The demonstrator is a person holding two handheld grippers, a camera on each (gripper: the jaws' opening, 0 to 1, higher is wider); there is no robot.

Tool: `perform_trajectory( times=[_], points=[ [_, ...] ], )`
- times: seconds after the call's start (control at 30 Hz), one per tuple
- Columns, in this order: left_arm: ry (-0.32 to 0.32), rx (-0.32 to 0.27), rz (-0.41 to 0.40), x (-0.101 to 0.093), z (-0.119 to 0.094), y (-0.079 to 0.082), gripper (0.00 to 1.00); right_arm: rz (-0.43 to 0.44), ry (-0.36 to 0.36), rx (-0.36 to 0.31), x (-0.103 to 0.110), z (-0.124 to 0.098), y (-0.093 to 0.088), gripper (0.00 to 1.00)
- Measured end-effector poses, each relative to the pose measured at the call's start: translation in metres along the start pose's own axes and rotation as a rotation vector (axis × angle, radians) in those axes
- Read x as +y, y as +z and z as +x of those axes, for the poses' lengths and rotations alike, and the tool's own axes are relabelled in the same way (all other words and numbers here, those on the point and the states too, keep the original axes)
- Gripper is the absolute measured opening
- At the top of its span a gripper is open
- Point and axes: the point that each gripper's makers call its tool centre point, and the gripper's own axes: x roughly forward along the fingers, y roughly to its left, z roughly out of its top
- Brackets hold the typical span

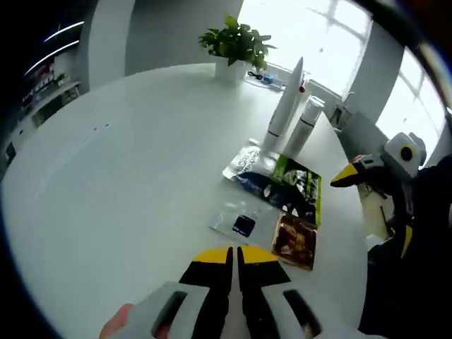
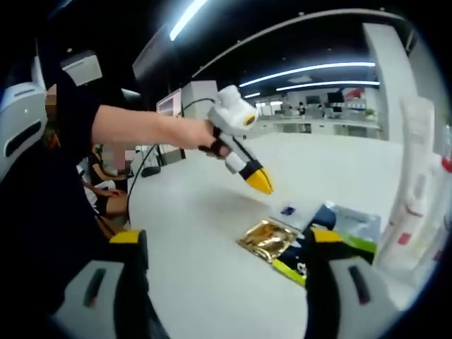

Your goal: Arrange the skincare products in the storage area until every visible bottle or jar stands upright without overlapping.

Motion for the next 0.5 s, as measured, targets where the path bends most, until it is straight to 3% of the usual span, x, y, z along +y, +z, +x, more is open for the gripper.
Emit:
perform_trajectory(
  times=[0.2, 0.37, 0.5],
  points=[
    [-0.006, -0.197, -0.022, -0.012, -0.027, -0.010, 0.02, -0.023, 0.014, -0.005, 0.008, 0.004, 0.002, 0.93],
    [0.016, -0.305, 0.014, -0.031, -0.048, -0.033, 0.05, -0.045, 0.030, 0.000, 0.017, 0.007, -0.001, 0.93],
    [0.084, -0.370, 0.075, -0.041, -0.063, -0.043, 0.08, -0.057, 0.046, -0.008, 0.023, 0.008, 0.001, 0.93]
  ],
)
